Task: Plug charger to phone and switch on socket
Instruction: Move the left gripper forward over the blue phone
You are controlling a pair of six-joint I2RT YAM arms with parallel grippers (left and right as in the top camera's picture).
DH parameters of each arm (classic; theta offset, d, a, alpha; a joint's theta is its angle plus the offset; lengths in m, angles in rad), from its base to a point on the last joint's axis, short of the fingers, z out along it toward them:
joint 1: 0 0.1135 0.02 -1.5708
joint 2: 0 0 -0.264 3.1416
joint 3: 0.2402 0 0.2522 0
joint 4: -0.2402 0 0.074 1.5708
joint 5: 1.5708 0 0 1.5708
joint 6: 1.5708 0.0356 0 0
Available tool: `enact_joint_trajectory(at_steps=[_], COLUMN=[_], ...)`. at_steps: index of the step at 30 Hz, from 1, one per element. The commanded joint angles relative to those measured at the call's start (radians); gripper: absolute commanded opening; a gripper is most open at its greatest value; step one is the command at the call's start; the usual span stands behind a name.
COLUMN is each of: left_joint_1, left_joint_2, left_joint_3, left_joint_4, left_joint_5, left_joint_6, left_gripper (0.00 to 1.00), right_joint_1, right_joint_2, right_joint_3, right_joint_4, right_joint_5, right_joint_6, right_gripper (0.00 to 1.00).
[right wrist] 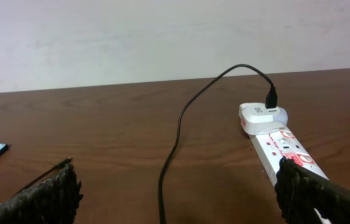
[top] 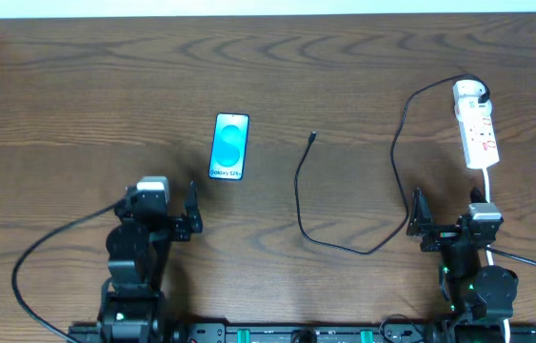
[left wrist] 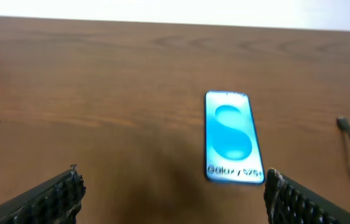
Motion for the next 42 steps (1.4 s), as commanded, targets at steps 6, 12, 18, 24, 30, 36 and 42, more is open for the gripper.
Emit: enact_joint_trajectory(at_steps=[6,12,18,24,30,36,42], left_joint_1=[0.004,0.004,0.003,0.002,-0.018,-0.075,-0.080], left_joint_2=[0.210,0.392,0.605,0.807,1.038,1.237,1.409], left_joint_3=[0.233,0.500,0.807,1.056,1.257,1.294,1.290], left_joint_4=[-0.094,-0.313,-0.589,-0.755,-0.893,-0.881,-0.836], left_joint_5=[0.084,0.110,0.132,0.141,0.163,0.159,0.207], left_joint_6=[0.017,0.011,-0.043,-0.043,-0.043,-0.040,-0.043], left_gripper=[0.94,0.94,0.94,0.94,0.94,0.94,0.94], right_joint_1=[-0.005,-0.005,-0.005,-0.005,-0.005,-0.005,-0.005], right_joint_2=[-0.006,-0.006,-0.006,-0.006,-0.006,-0.006,-0.006], right_joint_3=[-0.002,-0.002,-0.002,-0.002,-0.002,-0.002,-0.002], right_joint_4=[-0.003,-0.003,-0.003,-0.003,-0.003,-0.003,-0.003], right_joint_5=[-0.006,-0.006,-0.006,-0.006,-0.006,-0.006,-0.006], right_joint_6=[0.005,0.005,0.005,0.005,0.005,0.005,0.005], right_gripper=[0.99,0.99,0.99,0.99,0.99,0.99,0.99])
